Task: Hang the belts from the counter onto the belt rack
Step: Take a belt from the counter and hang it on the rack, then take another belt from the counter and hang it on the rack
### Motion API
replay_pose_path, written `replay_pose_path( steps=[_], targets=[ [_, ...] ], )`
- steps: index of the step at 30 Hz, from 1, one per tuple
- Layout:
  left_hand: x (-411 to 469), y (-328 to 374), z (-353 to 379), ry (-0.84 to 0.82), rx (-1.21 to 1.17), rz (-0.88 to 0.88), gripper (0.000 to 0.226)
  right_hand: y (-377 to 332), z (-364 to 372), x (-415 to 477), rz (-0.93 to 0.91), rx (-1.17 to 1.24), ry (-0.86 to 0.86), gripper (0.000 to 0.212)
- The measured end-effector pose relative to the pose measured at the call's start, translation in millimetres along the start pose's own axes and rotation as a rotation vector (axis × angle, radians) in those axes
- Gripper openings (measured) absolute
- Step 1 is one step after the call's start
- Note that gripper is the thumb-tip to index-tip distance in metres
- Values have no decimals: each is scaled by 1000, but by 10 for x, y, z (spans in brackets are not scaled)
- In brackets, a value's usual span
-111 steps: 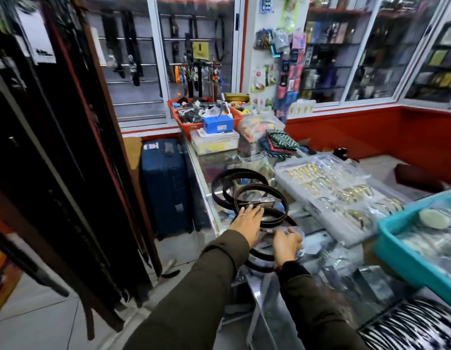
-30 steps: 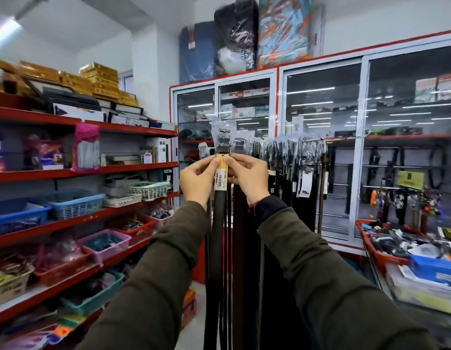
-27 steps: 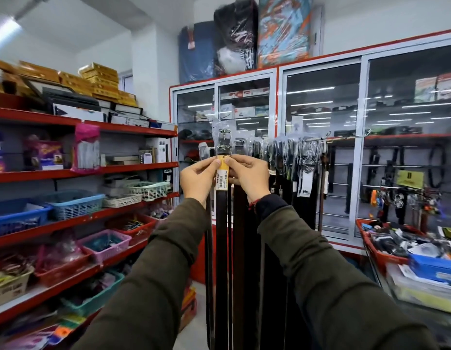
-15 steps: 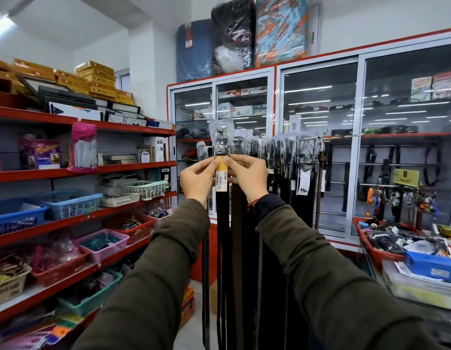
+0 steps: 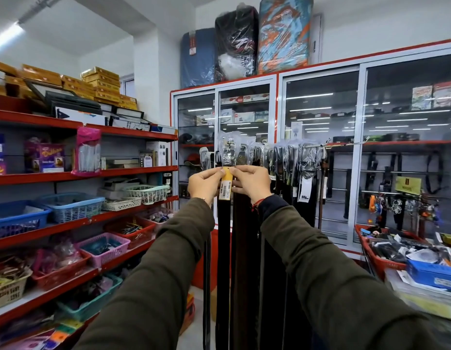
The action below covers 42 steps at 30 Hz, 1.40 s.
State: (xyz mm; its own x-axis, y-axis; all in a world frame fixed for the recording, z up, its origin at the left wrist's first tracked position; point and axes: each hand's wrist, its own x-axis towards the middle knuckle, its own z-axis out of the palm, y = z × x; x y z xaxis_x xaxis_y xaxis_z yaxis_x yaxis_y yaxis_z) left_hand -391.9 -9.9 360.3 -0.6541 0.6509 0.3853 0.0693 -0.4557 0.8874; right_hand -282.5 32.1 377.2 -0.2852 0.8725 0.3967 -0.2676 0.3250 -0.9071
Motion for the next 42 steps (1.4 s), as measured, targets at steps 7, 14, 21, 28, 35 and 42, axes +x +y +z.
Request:
replay_pose_path(
  steps=[7, 14, 21, 28, 35, 42],
  targets=[
    [-254, -267, 65, 4, 341, 350, 38, 308, -214, -137, -323, -483, 82, 37],
    [-883, -969, 153, 20, 598, 618, 45, 942, -787, -669, -568, -885, 197, 48],
    [-1727, -1643, 412, -224, 658, 553, 47, 1457, -1472, -1427, -403, -1114, 345, 55],
    [-2725, -2310, 784, -474, 619, 445, 47, 1893, -2272, -2378, -75, -1199, 516, 60],
    [-3641, -2696, 1204, -811, 576, 352, 48, 2164, -3028, -3317, 349, -1104, 847, 77],
    [-4309, -2858, 1658, -1306, 532, 266, 52, 2135, -3466, -3963, 635, -692, 1366, 93]
  ],
)
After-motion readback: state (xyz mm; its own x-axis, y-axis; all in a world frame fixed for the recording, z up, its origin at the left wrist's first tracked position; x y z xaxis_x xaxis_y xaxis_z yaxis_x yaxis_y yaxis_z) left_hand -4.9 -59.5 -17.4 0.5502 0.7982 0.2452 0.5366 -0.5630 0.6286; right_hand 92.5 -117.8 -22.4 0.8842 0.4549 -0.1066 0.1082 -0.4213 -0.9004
